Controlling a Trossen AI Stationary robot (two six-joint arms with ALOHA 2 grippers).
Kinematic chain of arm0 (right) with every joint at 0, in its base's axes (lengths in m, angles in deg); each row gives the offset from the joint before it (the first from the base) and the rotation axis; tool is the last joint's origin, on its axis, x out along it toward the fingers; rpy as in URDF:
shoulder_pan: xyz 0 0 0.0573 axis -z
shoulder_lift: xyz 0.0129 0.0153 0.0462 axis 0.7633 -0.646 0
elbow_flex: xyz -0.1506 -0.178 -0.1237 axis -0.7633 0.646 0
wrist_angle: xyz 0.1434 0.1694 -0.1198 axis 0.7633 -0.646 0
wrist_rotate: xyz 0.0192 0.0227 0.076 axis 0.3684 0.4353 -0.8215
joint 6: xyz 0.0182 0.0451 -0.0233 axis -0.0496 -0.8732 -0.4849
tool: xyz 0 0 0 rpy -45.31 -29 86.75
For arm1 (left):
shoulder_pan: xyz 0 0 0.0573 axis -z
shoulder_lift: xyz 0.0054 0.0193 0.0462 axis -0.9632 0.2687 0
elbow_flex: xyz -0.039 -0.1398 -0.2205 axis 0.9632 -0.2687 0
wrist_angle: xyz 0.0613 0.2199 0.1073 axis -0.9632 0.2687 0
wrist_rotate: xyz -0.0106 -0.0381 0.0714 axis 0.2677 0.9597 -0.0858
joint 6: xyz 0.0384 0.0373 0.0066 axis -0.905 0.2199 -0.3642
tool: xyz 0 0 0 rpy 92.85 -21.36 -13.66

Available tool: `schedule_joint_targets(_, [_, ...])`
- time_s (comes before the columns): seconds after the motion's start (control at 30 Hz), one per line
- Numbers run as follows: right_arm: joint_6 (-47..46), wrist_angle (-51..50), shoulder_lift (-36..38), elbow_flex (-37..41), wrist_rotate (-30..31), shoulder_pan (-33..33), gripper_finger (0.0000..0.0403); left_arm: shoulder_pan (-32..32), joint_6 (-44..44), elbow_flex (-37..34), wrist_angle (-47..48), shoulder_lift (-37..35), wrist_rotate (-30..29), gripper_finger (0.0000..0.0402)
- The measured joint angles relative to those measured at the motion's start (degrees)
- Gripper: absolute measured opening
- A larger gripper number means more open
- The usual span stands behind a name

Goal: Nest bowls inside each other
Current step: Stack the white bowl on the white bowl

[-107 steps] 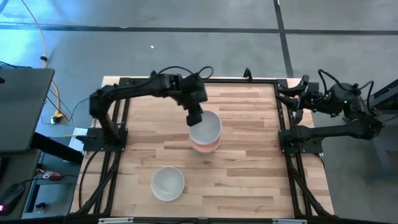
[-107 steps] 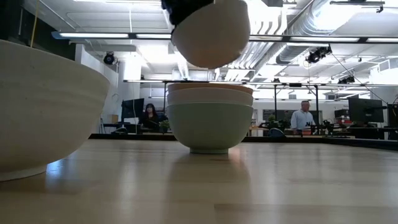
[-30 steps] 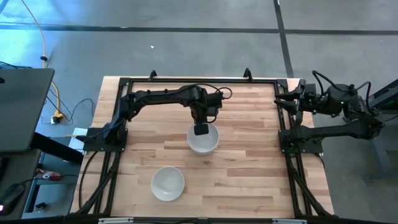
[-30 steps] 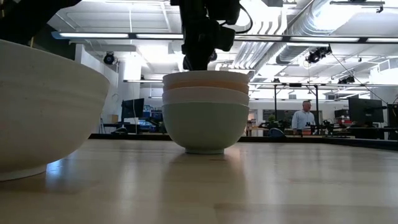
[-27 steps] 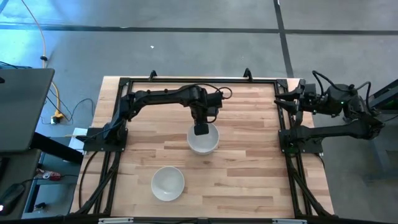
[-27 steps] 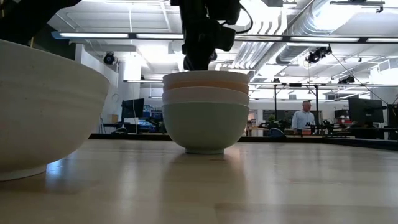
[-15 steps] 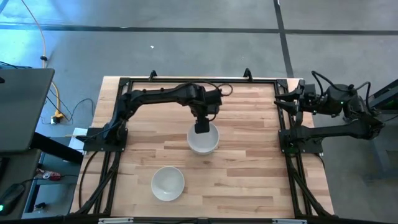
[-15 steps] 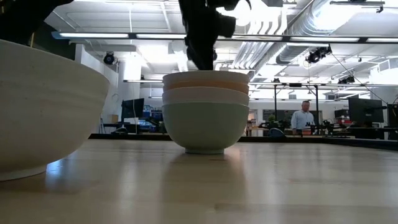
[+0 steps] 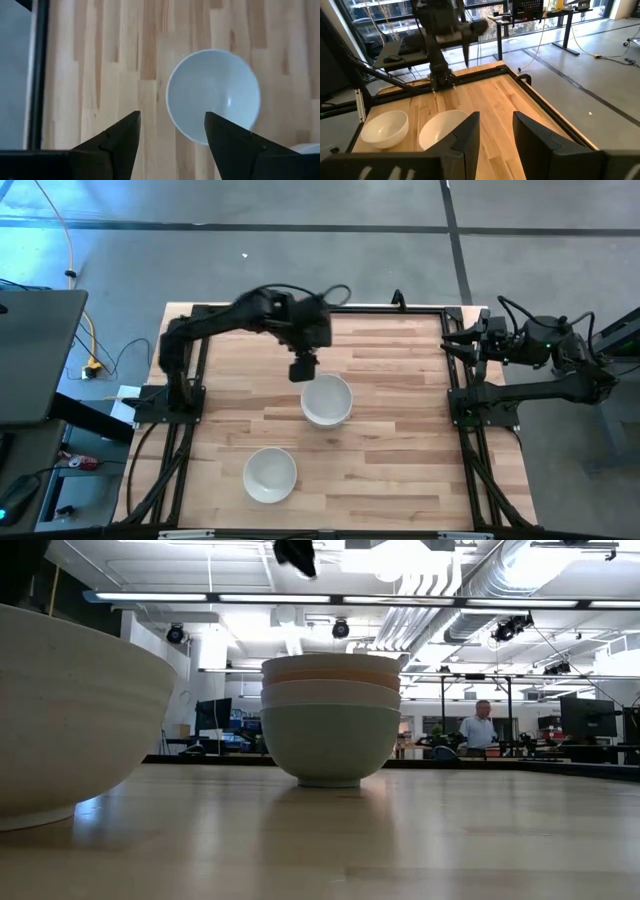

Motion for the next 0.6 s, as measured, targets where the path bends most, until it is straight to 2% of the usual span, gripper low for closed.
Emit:
schedule_joint_targets(0.3, [0.02, -0.79, 0.02, 0.0, -0.04, 0.0, 0.011, 3.13, 4.46, 0.0, 4.06, -10.32, 0.14, 0.0211])
schedule_joint_targets(0.47, [0.0, -0.79, 0.02, 0.0, -0.04, 0.0, 0.011, 6.38, 7.83, -0.12, 10.09, -12.47, 0.1, 0.0211])
schedule_joint_targets(0.6, [-0.27, -0.76, 0.02, 0.0, -0.04, 0.0, 0.011, 9.94, 9.8, -4.23, 9.87, -13.46, 1.4, 0.0211])
